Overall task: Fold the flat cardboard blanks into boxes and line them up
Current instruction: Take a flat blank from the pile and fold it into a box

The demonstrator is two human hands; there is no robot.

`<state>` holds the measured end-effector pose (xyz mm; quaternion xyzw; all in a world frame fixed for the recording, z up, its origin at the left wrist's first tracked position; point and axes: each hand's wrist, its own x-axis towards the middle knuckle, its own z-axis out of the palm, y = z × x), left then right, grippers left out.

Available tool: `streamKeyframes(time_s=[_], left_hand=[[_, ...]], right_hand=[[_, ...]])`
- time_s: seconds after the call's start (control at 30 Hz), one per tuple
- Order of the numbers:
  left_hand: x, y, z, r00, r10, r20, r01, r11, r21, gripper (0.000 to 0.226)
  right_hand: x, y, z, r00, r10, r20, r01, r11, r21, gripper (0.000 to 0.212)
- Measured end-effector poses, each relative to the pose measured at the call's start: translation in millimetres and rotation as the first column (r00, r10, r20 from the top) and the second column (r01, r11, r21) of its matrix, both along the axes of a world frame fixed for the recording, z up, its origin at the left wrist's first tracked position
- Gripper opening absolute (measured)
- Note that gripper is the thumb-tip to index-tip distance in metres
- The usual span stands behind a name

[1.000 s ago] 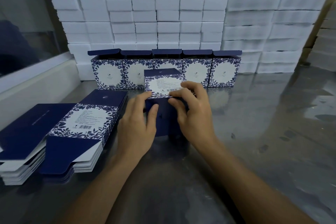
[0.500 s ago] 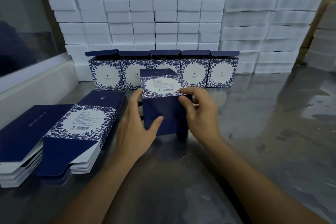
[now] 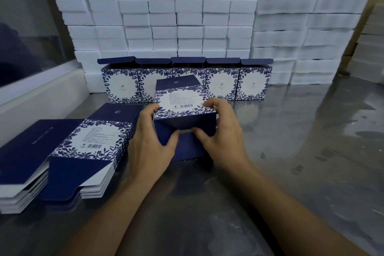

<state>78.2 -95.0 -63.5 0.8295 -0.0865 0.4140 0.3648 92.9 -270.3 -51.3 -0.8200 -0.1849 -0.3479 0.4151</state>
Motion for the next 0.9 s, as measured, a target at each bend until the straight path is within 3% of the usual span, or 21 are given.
streamKeyframes(time_s=[0.13,0.2,0.27,0.33,0.43,0.57,0.67,0.8,0.83,0.9], left_hand=[[0.0,1.3,0.7,0.999,-0.022,-0.049,0.020,0.999,-0.031,0.087],[-1.9,-0.5,4.1,0.988,-0.150,-0.034,0.145,0.982,-0.120,0.091],[-2.9,-2.3,5.0,0.953,-0.303,0.019,0.300,0.926,-0.228,0.082],[-2.7,-1.5,5.6,0.936,-0.350,0.045,0.345,0.881,-0.325,0.056],[0.5,3.2,6.0,0.984,-0.172,0.045,0.177,0.924,-0.339,0.022],[4.4,5.0,5.5,0.996,-0.091,0.016,0.093,0.962,-0.257,0.012],[6.1,5.9,4.6,0.989,-0.125,-0.080,0.093,0.943,-0.319,0.032],[6.2,7.4,6.3,0.947,-0.211,-0.244,0.075,0.881,-0.468,0.101],[6.1,7.0,6.0,0.935,-0.246,-0.255,0.096,0.869,-0.486,0.109],[6.6,6.7,4.8,0.929,-0.280,-0.242,0.129,0.857,-0.498,0.104]], right_hand=[[-2.1,-2.4,0.0,0.996,0.068,-0.060,-0.065,0.996,0.063,0.054],[-4.4,-3.9,2.1,0.993,0.095,-0.076,-0.086,0.990,0.113,0.045],[-4.9,-3.7,3.1,0.992,0.117,-0.052,-0.109,0.984,0.139,0.035],[-4.3,-0.6,2.8,0.990,0.132,-0.055,-0.119,0.974,0.194,0.024],[-1.4,0.6,-0.7,0.992,0.064,-0.111,-0.041,0.979,0.201,0.015],[0.7,-4.3,-4.9,0.979,0.056,-0.197,-0.017,0.980,0.196,0.021],[-0.1,-3.6,-5.6,0.967,0.066,-0.245,-0.022,0.984,0.178,0.031],[0.1,-4.2,-6.0,0.940,0.147,-0.307,-0.070,0.966,0.250,0.055],[-0.1,-3.2,-6.9,0.924,0.198,-0.328,-0.110,0.957,0.268,0.063],[1.3,-0.8,-9.9,0.887,0.289,-0.361,-0.178,0.934,0.309,0.079]])
